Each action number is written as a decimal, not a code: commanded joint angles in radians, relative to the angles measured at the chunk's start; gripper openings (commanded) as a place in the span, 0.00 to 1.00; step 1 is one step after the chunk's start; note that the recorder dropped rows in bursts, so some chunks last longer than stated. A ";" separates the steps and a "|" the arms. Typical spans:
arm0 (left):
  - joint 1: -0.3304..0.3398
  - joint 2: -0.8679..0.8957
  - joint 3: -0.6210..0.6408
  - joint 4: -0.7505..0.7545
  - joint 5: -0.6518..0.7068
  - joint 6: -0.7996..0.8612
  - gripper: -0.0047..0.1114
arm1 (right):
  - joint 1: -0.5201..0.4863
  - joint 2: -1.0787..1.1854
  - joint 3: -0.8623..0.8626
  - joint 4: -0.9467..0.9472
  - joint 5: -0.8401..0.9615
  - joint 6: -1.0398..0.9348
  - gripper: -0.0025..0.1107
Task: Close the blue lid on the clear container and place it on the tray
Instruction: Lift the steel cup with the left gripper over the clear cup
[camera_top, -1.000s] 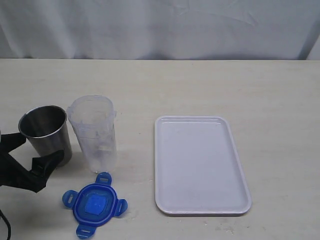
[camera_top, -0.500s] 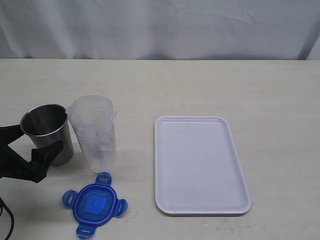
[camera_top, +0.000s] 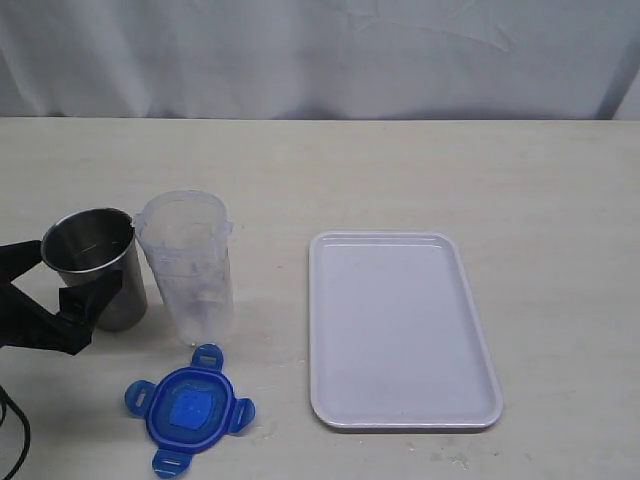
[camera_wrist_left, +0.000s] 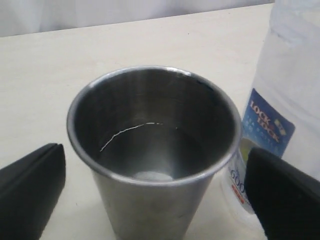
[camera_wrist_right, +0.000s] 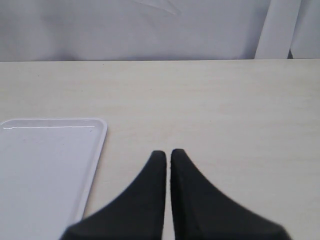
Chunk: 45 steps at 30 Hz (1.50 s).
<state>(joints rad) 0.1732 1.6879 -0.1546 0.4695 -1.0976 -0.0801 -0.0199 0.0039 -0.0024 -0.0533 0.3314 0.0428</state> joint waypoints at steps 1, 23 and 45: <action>0.001 0.007 -0.026 -0.012 0.017 -0.005 0.82 | -0.001 -0.004 0.002 -0.006 -0.012 -0.006 0.06; 0.001 0.310 -0.177 0.071 -0.119 0.024 0.82 | -0.001 -0.004 0.002 -0.006 -0.012 -0.006 0.06; 0.001 0.310 -0.200 0.123 -0.124 0.024 0.34 | -0.001 -0.004 0.002 -0.006 -0.012 -0.006 0.06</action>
<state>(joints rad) 0.1732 1.9957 -0.3493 0.5746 -1.2041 -0.0538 -0.0199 0.0039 -0.0024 -0.0533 0.3314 0.0428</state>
